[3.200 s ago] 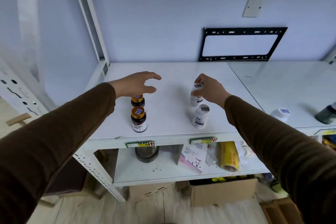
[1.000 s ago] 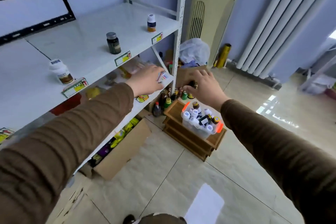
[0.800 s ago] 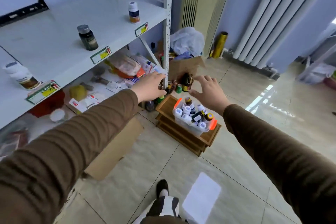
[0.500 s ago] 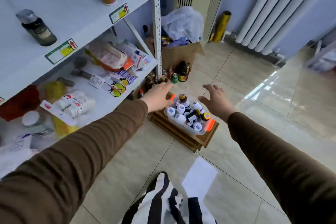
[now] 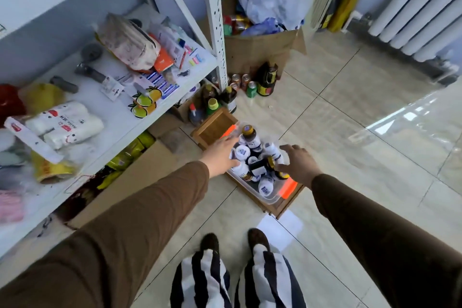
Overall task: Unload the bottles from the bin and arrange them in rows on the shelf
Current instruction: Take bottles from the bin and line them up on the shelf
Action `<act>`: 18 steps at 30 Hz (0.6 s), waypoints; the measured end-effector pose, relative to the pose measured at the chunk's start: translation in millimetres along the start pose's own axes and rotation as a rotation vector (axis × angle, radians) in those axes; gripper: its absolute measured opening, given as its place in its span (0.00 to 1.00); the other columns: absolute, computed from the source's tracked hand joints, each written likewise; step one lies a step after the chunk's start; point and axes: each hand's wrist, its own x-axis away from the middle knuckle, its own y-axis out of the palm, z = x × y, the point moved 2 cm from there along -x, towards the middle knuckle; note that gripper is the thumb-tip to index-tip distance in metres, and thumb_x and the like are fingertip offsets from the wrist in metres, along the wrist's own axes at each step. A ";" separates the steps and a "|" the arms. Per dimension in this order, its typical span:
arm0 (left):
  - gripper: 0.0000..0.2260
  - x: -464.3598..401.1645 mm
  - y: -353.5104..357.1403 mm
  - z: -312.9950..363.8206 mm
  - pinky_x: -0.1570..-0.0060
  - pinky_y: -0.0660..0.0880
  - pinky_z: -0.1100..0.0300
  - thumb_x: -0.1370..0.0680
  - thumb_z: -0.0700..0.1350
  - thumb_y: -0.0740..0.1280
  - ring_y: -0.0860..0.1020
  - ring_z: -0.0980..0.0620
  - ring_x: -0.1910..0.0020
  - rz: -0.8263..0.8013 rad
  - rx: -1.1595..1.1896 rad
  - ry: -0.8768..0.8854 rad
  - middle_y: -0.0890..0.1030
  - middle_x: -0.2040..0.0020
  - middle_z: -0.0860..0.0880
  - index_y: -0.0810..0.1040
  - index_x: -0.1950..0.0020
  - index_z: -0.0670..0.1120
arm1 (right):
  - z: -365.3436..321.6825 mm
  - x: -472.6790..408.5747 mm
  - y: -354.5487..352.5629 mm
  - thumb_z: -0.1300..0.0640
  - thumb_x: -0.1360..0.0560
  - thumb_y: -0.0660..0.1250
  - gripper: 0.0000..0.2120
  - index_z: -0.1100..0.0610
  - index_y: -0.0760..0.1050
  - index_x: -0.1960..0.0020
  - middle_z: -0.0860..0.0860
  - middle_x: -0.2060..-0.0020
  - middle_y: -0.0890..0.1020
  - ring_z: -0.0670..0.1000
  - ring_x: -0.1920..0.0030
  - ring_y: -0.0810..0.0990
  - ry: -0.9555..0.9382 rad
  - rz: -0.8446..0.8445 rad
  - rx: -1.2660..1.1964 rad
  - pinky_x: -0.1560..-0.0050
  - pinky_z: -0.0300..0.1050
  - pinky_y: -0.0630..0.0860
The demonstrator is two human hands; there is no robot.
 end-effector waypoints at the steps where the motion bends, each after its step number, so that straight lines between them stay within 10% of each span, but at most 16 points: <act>1: 0.33 -8.1 8.5 -2.3 0.32 0.67 0.50 0.27 0.47 0.73 0.68 0.43 0.29 0.003 0.007 -0.010 0.69 0.27 0.44 0.65 0.25 0.46 | 6.5 -4.2 7.6 0.47 0.27 0.72 0.34 0.53 0.65 0.26 0.57 0.34 0.73 0.59 0.34 0.70 -0.006 -0.032 0.020 0.39 0.51 0.70; 7: 0.31 -50.1 45.8 -16.0 0.33 0.69 0.47 0.25 0.47 0.72 0.68 0.45 0.28 0.016 -0.029 -0.046 0.68 0.26 0.46 0.64 0.25 0.48 | 36.1 -18.8 52.4 0.41 0.30 0.72 0.39 0.51 0.60 0.26 0.53 0.35 0.74 0.57 0.34 0.71 -0.066 -0.062 0.309 0.37 0.52 0.69; 14: 0.24 -67.1 66.7 -23.7 0.46 0.76 0.49 0.25 0.50 0.71 0.75 0.47 0.35 0.123 -0.281 -0.057 0.73 0.29 0.52 0.68 0.31 0.54 | 48.1 -30.8 71.6 0.46 0.22 0.64 0.21 0.48 0.66 0.31 0.50 0.42 0.79 0.55 0.41 0.76 -0.140 0.107 0.313 0.44 0.49 0.70; 18: 0.16 -61.8 62.0 -23.9 0.51 0.76 0.50 0.24 0.43 0.69 0.79 0.41 0.46 0.154 -0.075 -0.125 0.80 0.43 0.45 0.71 0.38 0.50 | 43.7 -25.6 54.3 0.46 0.23 0.64 0.19 0.49 0.69 0.34 0.51 0.45 0.80 0.56 0.45 0.78 -0.155 0.154 0.202 0.46 0.49 0.72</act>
